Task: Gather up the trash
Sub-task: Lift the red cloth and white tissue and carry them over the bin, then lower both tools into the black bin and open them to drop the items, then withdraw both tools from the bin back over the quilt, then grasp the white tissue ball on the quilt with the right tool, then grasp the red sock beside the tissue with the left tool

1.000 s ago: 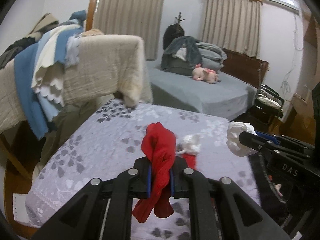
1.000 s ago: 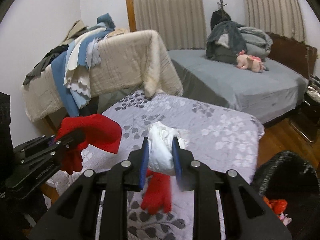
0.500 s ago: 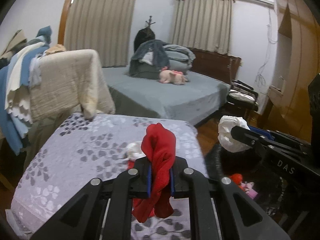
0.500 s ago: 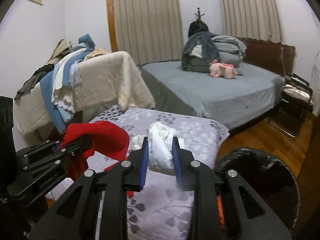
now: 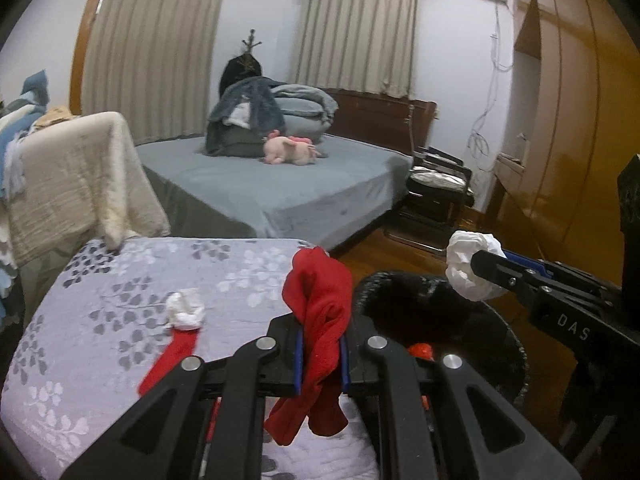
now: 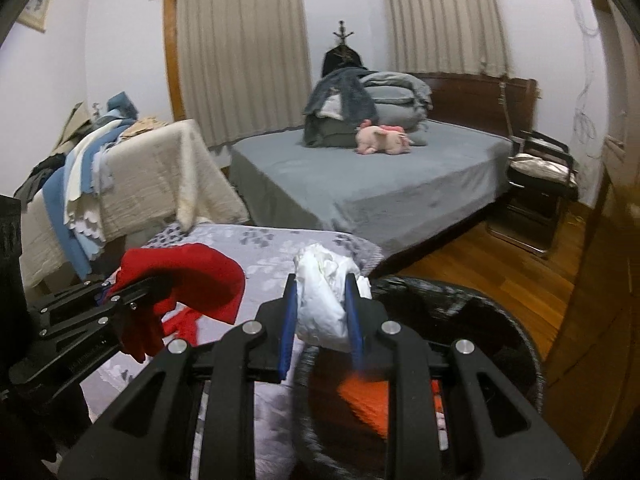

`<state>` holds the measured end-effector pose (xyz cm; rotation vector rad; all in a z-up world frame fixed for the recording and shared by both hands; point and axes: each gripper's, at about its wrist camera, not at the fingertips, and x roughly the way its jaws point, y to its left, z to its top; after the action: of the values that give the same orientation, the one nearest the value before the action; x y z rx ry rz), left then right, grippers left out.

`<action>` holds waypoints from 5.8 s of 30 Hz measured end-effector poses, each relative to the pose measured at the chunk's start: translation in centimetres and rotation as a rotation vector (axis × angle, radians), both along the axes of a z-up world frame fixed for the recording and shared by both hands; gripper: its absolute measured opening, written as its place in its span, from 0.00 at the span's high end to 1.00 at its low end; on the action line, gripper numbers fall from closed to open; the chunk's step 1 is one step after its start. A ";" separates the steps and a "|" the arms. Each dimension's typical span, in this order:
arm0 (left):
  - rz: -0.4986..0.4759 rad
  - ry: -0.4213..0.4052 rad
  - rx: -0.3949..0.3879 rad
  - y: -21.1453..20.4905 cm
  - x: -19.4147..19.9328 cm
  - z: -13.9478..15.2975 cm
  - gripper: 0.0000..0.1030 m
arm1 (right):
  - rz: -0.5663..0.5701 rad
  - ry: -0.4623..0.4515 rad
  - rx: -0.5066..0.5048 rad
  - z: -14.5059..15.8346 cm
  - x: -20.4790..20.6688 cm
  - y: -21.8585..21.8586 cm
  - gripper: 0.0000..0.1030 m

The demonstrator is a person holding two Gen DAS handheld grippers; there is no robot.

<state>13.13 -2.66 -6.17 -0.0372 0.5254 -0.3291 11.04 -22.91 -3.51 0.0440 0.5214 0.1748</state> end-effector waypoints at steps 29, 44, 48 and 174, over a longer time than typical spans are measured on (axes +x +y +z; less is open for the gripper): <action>-0.252 0.069 0.040 -14.4 5.3 -3.9 0.87 | -0.196 0.109 -0.030 -5.9 1.4 -11.2 0.78; -0.271 0.101 -0.001 -13.7 6.5 -4.0 0.34 | -0.261 0.115 -0.039 -7.0 1.5 -12.0 0.17; -0.212 0.089 -0.016 -11.2 6.0 -2.9 0.20 | -0.262 0.082 -0.027 -5.9 0.6 -11.6 0.07; 0.203 0.356 0.063 12.5 13.1 -16.2 0.75 | 0.145 0.256 -0.006 -12.2 14.8 13.0 0.61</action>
<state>26.21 9.79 -22.37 -0.0886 0.8772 -0.1055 25.85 -9.93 -15.67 0.0227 0.7813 0.3113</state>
